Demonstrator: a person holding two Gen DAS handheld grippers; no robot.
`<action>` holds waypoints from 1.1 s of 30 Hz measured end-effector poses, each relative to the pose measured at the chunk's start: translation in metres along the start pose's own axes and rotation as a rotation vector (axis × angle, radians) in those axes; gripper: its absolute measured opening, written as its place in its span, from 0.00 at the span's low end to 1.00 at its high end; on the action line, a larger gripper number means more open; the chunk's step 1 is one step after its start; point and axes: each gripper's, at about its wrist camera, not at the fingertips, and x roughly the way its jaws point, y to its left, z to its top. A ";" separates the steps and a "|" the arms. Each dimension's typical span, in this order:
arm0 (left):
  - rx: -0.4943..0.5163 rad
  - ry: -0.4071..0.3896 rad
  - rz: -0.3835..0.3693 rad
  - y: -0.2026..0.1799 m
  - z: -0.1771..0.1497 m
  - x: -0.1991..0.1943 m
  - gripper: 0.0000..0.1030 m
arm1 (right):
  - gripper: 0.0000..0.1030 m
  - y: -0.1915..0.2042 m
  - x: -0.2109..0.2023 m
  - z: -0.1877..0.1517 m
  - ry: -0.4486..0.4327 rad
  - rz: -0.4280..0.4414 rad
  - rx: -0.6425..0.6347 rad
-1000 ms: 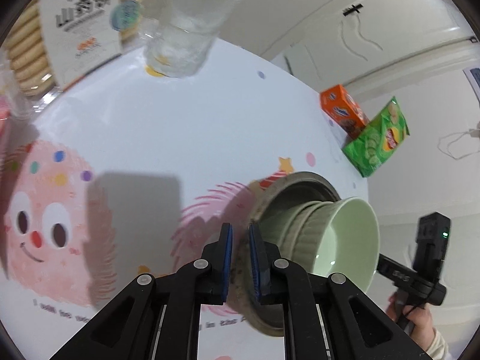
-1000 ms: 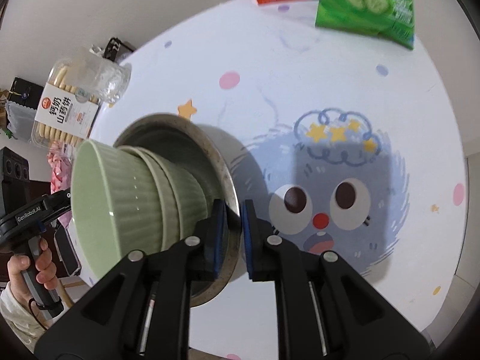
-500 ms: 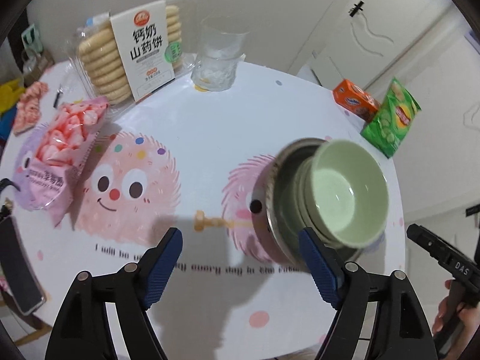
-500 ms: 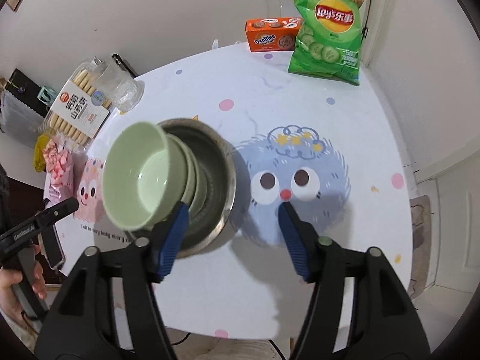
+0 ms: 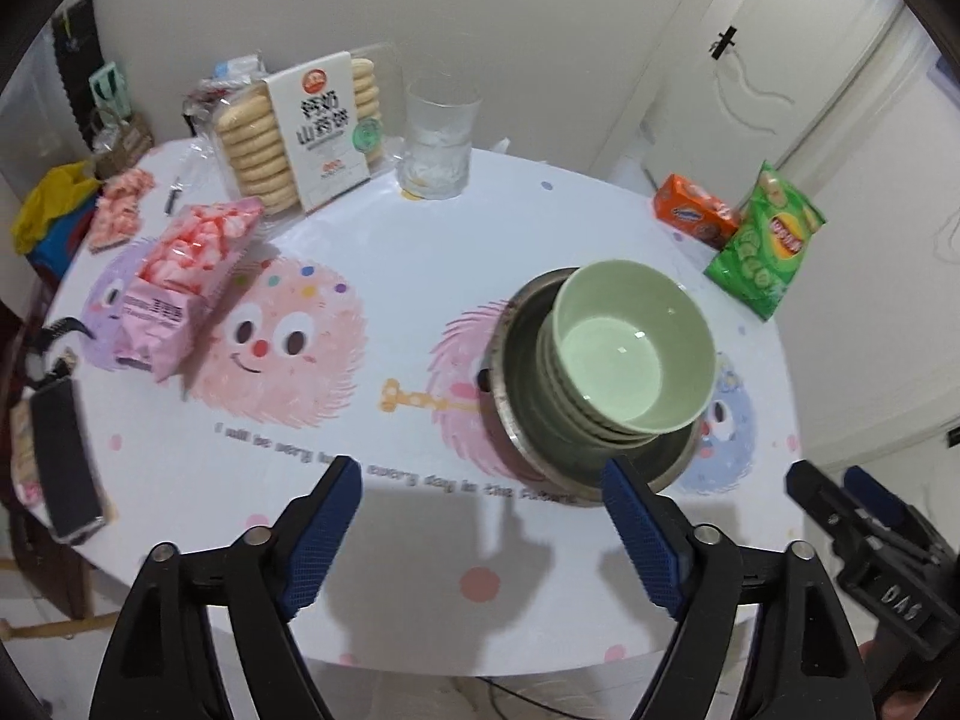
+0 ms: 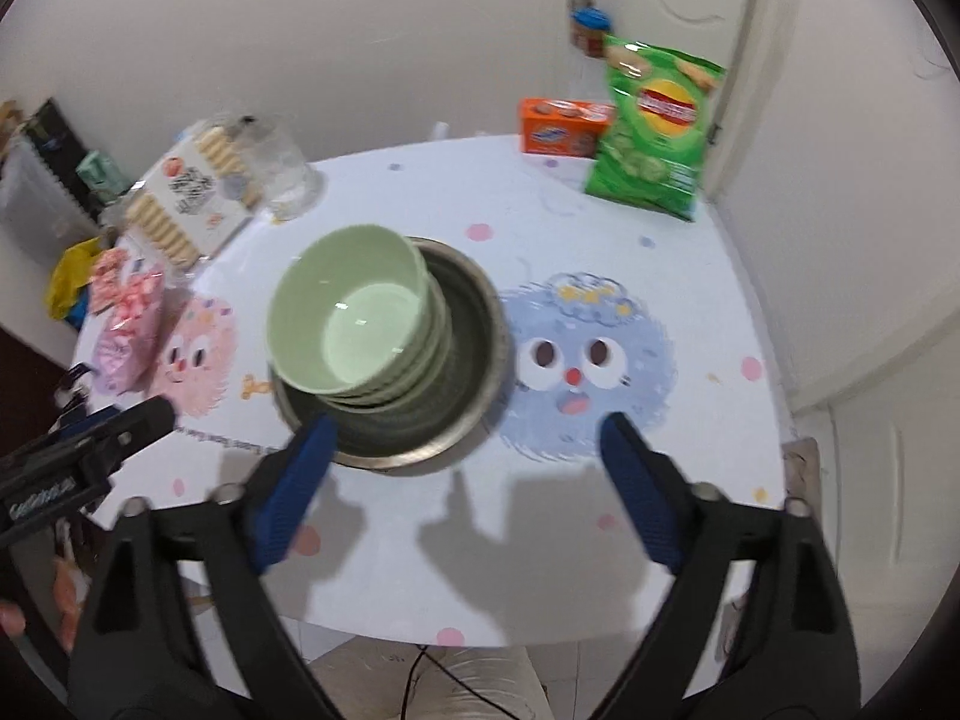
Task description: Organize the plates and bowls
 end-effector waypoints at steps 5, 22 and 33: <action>-0.019 -0.012 -0.022 -0.002 -0.005 -0.006 1.00 | 0.99 -0.008 -0.001 -0.003 0.024 0.068 0.041; 0.048 -0.036 0.019 -0.021 -0.012 -0.010 1.00 | 0.99 0.002 -0.008 -0.008 0.006 0.075 -0.048; 0.080 -0.046 0.037 -0.027 -0.013 -0.011 1.00 | 0.99 0.001 -0.007 -0.009 0.014 0.066 -0.057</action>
